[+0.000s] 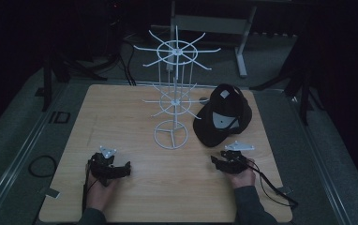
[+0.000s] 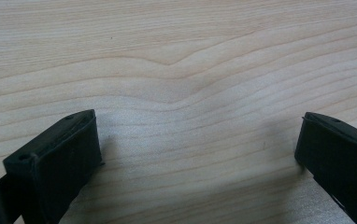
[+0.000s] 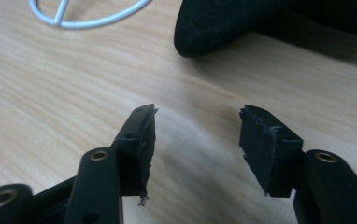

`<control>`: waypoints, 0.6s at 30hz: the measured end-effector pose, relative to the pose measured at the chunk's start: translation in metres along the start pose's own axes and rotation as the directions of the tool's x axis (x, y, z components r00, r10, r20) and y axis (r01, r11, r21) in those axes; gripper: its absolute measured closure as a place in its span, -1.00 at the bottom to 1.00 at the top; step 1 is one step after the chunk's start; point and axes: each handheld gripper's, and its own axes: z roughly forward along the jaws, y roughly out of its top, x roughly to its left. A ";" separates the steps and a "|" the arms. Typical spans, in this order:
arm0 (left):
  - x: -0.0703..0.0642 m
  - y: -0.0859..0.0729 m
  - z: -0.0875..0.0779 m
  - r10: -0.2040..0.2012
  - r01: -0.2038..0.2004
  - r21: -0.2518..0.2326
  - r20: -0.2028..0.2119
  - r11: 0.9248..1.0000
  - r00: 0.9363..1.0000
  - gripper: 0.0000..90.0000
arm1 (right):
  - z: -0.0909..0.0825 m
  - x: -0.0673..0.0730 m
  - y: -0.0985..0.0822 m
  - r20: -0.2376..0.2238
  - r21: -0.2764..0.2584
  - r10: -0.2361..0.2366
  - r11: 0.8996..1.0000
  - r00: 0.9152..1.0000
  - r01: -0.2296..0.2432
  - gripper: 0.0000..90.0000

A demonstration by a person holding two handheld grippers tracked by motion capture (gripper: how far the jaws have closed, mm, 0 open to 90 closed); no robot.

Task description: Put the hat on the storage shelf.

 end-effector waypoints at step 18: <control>0.000 0.000 0.000 0.000 0.000 0.000 0.000 1.000 1.000 -1.00 | 0.014 -0.008 0.024 -0.048 -0.119 0.139 0.982 0.989 -0.144 0.52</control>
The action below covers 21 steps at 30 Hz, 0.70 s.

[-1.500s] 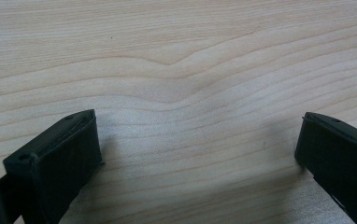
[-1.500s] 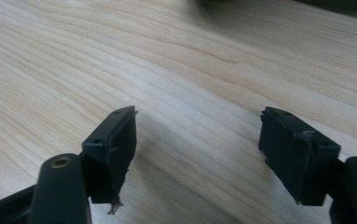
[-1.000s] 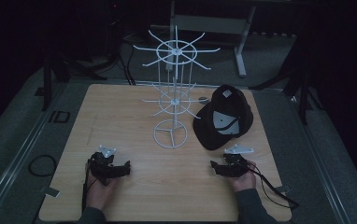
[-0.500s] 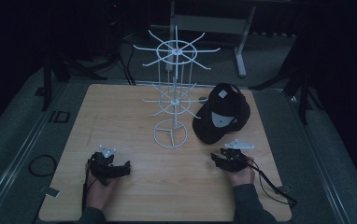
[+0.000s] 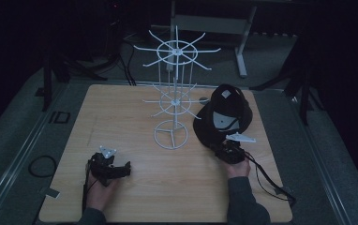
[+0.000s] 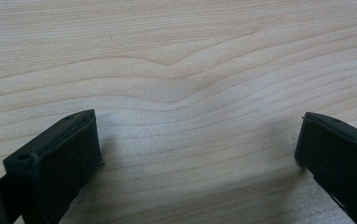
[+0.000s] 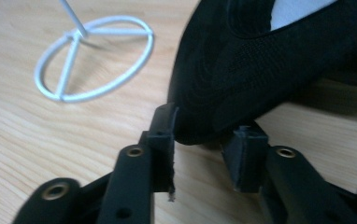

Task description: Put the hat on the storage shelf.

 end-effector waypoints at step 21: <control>0.000 0.000 0.000 0.000 0.000 0.000 0.000 1.000 1.000 -1.00 | -0.010 -0.009 0.006 -0.050 -0.040 0.065 0.997 0.997 -0.067 0.47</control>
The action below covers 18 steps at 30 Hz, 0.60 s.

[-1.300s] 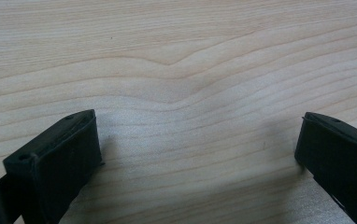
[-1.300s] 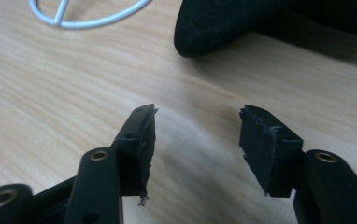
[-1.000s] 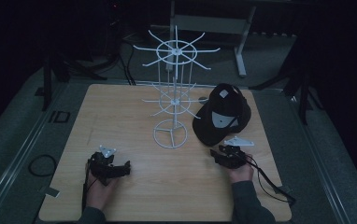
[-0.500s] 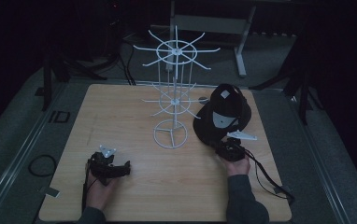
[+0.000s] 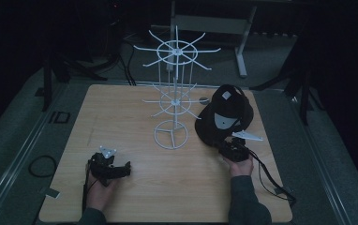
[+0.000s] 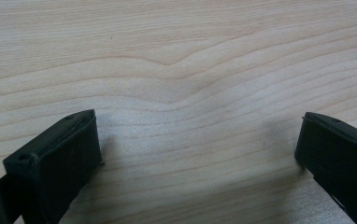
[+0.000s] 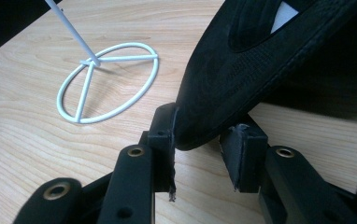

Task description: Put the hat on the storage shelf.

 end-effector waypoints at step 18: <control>0.000 0.000 0.000 0.000 0.000 0.000 0.000 1.000 1.000 -1.00 | -0.013 -0.004 0.004 0.011 -0.096 0.057 0.994 0.998 -0.056 0.55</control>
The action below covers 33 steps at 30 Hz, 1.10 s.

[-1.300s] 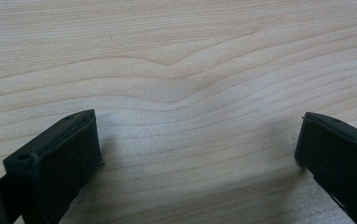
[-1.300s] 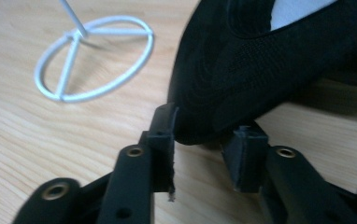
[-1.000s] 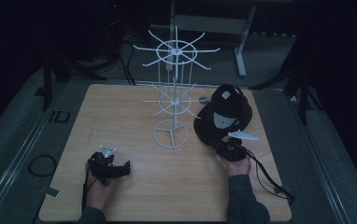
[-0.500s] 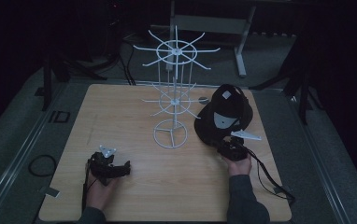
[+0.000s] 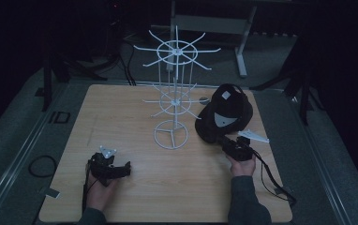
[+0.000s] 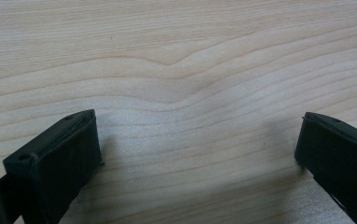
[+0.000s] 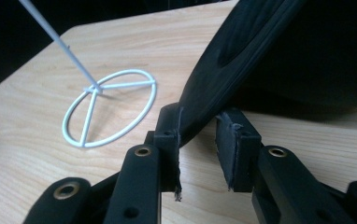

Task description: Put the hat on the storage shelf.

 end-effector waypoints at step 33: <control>0.000 0.000 0.000 0.000 0.000 -0.001 0.000 1.000 1.000 -1.00 | 0.053 0.016 -0.001 0.043 0.087 0.060 0.994 0.997 -0.063 0.54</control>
